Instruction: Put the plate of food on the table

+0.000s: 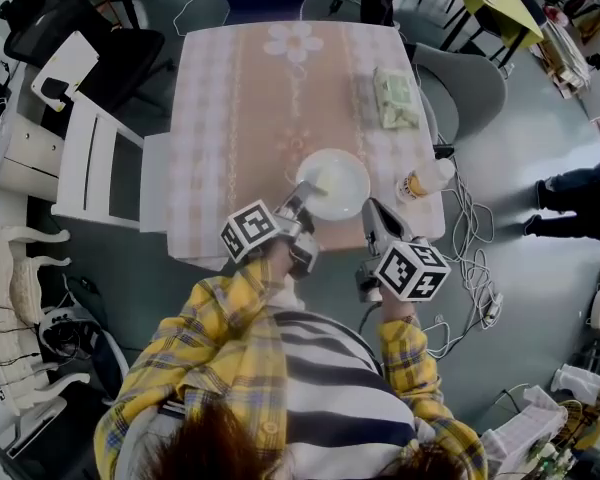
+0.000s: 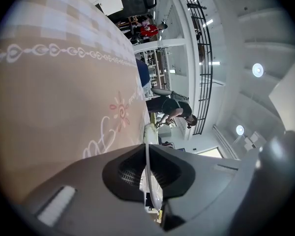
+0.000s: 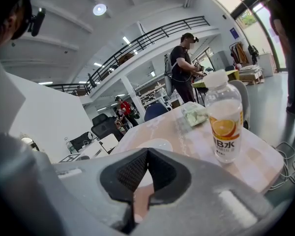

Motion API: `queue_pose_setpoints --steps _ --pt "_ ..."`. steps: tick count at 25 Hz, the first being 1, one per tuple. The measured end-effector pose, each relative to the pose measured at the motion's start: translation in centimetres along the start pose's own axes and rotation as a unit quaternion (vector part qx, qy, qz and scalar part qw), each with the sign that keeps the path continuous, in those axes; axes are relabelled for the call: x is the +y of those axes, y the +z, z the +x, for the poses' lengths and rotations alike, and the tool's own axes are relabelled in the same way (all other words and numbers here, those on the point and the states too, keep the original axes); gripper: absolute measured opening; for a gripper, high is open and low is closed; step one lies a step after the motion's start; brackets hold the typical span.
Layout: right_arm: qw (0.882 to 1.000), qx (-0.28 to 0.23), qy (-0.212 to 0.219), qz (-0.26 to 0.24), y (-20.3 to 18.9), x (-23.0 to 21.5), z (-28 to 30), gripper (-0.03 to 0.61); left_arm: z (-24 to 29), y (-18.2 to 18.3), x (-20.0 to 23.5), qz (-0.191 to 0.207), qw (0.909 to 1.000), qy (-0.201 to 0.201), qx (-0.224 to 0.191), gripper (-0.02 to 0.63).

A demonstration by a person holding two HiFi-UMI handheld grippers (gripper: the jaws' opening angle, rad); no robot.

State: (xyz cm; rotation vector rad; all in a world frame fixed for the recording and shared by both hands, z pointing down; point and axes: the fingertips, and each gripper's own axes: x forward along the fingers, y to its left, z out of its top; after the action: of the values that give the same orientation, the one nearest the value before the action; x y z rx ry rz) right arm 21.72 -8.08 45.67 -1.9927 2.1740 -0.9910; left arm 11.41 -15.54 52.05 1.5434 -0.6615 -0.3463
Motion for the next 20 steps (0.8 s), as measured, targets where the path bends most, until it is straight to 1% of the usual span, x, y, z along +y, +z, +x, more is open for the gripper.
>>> queue_pose_setpoints --steps 6,11,15,20 --pt "1.0 0.008 0.002 -0.004 1.7 0.2 3.8 -0.005 2.8 3.1 0.1 -0.003 1.0 0.002 0.0 0.009" --pt "1.0 0.009 -0.005 -0.002 2.7 -0.3 6.2 -0.005 4.8 4.8 0.8 -0.018 0.9998 0.007 -0.001 0.009" --pt "1.0 0.009 -0.002 -0.007 3.3 0.0 7.8 -0.005 6.2 6.1 1.2 -0.015 0.9998 0.013 -0.003 0.009" --pt "1.0 0.017 0.004 -0.014 3.8 0.1 9.7 -0.005 7.2 7.4 1.6 -0.013 0.9995 0.022 -0.017 0.009"
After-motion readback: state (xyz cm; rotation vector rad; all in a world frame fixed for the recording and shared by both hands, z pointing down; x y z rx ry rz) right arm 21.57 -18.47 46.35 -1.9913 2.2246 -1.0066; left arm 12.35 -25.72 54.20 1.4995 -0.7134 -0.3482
